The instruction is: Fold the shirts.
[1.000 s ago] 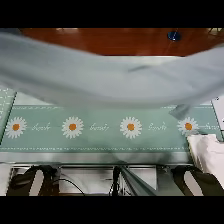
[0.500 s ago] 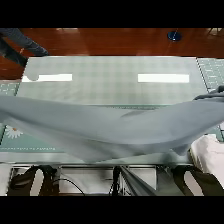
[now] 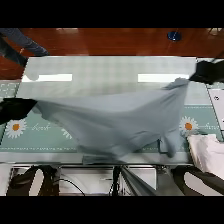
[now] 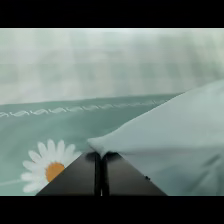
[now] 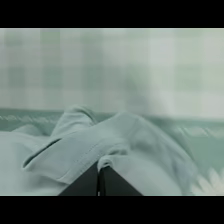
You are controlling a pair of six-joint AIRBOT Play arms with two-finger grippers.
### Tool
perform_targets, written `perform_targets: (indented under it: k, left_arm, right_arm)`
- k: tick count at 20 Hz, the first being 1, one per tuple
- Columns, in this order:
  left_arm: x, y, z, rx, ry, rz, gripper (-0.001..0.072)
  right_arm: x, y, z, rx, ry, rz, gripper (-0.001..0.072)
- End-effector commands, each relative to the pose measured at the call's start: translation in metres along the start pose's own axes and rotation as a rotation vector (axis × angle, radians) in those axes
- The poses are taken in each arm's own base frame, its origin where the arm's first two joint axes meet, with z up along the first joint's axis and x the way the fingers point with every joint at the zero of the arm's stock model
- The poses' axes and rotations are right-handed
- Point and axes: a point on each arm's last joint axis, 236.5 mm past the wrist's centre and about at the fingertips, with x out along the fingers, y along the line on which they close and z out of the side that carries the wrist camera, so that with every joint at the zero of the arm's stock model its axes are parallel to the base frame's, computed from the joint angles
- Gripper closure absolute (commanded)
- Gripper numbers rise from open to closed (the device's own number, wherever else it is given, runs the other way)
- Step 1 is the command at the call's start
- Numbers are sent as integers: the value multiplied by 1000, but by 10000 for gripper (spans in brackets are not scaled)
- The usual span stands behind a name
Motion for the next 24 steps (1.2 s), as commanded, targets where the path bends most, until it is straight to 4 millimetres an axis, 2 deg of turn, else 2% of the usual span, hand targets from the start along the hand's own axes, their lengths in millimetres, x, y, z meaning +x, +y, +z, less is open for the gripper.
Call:
perform_targets:
  k: [1,3,5,9,11,14,15,16,17,18,19,20,21,22,24]
  left_arm:
    - [46,52,14,-57,-90,83,688]
    - [65,69,22,-34,-99,112,687]
    - [85,83,18,-46,-66,127,687]
    - [133,104,-13,-112,76,125,686]
    - [156,112,-29,-136,134,130,685]
    - [187,111,-69,-167,272,105,684]
    - [193,109,-76,-176,296,95,683]
    - [197,107,-80,-187,307,87,674]
    - [197,106,-78,-187,307,83,568]
    - [193,105,-71,-183,304,75,403]
    - [185,103,-59,-184,302,59,212]
    - [173,102,-48,-177,315,42,110]
    - [153,105,-38,-155,348,38,108]
    - [128,113,-31,-135,389,56,109]
    - [82,126,-33,-208,445,102,109]
  right_arm:
    - [91,34,44,-69,-74,87,690]
    - [127,45,68,-85,-155,89,689]
    - [151,50,86,-86,-224,86,689]
    - [184,44,98,-50,-269,72,689]
    - [204,37,89,-31,-225,64,689]
    - [239,27,46,-7,-43,57,689]
    - [242,26,42,-7,-27,56,685]
    - [240,26,45,-23,-38,55,654]
    - [234,28,51,-50,-64,57,515]
    - [221,33,59,-96,-86,58,434]
    - [203,38,67,-156,-108,55,417]
    - [177,39,77,-226,-128,31,356]
    - [149,30,86,-286,-144,-29,329]
    - [116,10,97,-349,-163,-133,325]
    - [54,-42,112,-375,-206,-352,326]
